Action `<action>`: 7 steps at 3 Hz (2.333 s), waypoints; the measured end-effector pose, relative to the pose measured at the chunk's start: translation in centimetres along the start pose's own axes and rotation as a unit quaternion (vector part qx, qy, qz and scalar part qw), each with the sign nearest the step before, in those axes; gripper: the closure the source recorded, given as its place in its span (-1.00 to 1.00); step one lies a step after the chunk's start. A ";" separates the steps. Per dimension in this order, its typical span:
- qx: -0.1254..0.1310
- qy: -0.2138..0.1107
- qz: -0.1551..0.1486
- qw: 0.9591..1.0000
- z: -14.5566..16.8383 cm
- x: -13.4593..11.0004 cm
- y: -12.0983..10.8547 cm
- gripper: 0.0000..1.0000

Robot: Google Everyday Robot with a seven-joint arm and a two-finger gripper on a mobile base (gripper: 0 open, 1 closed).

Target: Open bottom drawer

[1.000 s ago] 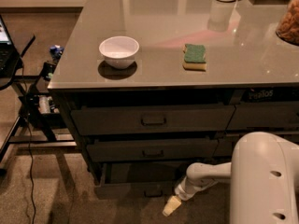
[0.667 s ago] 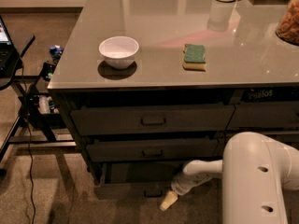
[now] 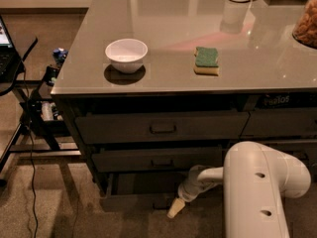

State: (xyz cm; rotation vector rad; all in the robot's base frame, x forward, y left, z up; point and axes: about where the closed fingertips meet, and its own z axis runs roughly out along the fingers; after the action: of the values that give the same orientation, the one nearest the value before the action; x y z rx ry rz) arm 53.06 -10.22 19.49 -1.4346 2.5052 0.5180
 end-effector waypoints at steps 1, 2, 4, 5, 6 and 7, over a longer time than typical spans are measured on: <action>-0.015 0.023 0.000 1.000 2.0 0.9 0.0 -1.00; -0.025 0.046 0.000 0.999 2.0 2.0 0.8 -1.00; -0.068 0.090 0.003 0.994 -2.4 5.5 6.3 -1.00; -0.067 0.089 0.003 0.994 -1.4 5.4 5.6 -1.00; -0.075 0.105 0.004 0.992 0.6 6.3 5.1 -1.00; -0.085 0.121 0.004 0.989 1.4 7.6 5.5 -1.00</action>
Offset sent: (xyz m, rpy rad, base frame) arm -0.0287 -0.0119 -0.0233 -0.0908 0.1222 0.0533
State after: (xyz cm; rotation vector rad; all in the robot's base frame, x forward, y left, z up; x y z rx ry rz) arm 44.43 -13.13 16.66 -1.6400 2.7095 0.6065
